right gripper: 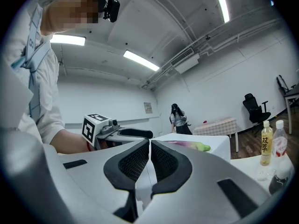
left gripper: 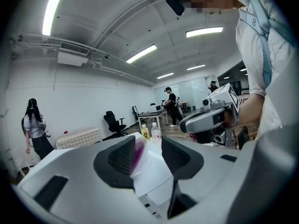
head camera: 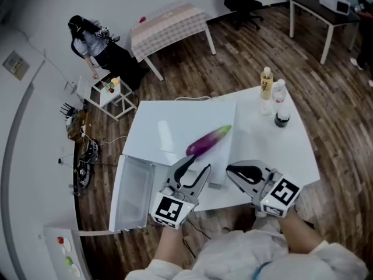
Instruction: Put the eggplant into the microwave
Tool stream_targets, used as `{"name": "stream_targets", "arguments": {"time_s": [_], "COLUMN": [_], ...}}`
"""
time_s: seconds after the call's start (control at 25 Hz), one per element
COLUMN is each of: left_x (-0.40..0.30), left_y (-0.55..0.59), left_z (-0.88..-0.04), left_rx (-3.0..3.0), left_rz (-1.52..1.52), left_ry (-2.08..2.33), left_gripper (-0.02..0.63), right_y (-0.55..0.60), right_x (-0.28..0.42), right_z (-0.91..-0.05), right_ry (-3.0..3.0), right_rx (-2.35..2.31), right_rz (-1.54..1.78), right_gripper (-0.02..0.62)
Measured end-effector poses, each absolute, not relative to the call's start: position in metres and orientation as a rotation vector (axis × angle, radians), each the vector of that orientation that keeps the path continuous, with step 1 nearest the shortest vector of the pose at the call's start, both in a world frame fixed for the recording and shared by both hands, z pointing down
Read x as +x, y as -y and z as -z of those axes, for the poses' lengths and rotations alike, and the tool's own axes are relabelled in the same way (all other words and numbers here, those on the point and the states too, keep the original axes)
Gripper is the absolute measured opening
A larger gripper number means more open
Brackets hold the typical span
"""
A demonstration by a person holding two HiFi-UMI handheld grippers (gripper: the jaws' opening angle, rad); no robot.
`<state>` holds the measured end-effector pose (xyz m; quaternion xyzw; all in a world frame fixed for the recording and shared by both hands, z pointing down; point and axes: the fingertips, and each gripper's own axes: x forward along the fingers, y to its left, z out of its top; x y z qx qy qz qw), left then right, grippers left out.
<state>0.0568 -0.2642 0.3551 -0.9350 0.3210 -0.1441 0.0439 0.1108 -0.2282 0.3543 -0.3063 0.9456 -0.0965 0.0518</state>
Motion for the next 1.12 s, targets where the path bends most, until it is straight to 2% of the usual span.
{"name": "stream_targets", "arguments": {"time_s": [0.6,1.12], "left_x": [0.076,0.084], "left_y": [0.315,0.336], "left_z": [-0.376,-0.413], "left_rx": [-2.677,-2.714], "left_rz": [0.862,1.113], "left_ry": [-0.840,-0.789], "left_gripper": [0.273,0.281], "right_y": [0.245,0.255], "right_x": [0.117,0.124], "right_z": [-0.365,-0.367], "right_ry": [-2.867,-2.859], "right_rx": [-0.920,-0.916], "right_rz": [0.310,0.327], "right_gripper": [0.035,0.035]}}
